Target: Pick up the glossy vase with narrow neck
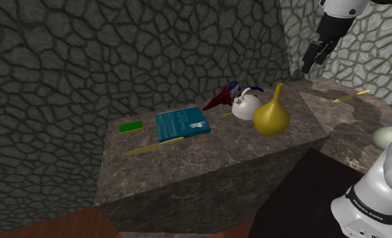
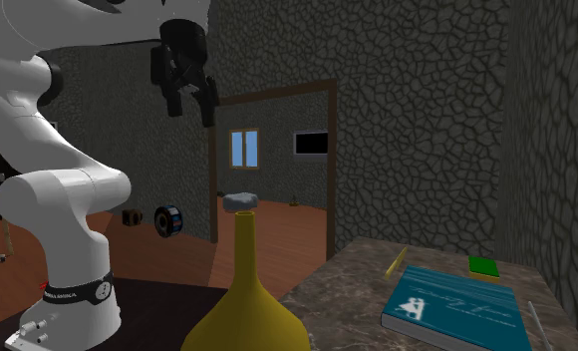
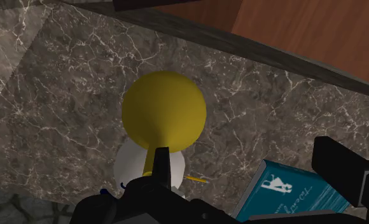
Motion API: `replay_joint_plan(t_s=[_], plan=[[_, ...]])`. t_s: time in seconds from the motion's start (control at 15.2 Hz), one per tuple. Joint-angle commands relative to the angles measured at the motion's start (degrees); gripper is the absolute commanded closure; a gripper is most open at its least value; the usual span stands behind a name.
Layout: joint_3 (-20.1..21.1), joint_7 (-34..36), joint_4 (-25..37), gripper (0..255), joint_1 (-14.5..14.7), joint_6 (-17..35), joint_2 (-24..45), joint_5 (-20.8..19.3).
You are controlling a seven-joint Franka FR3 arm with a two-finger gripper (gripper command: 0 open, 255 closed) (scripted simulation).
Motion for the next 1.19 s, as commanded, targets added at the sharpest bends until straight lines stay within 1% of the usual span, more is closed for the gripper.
replay_joint_plan(t_s=[0.0,0.53,0.79,0.99,1.12], plan=[[0.0,0.0,0.0,0,0.0,0.0,0.0,0.0],[-7.2,-6.2,0.7,0,-0.1,11.3,13.1,-0.4],[-10.7,-9.8,2.9,0,0.2,16.2,20.9,0.7],[-13.2,-12.8,5.3,0,0.5,19.3,27.1,2.3],[-13.5,-13.2,4.9,0,0.5,20.4,28.0,2.6]])
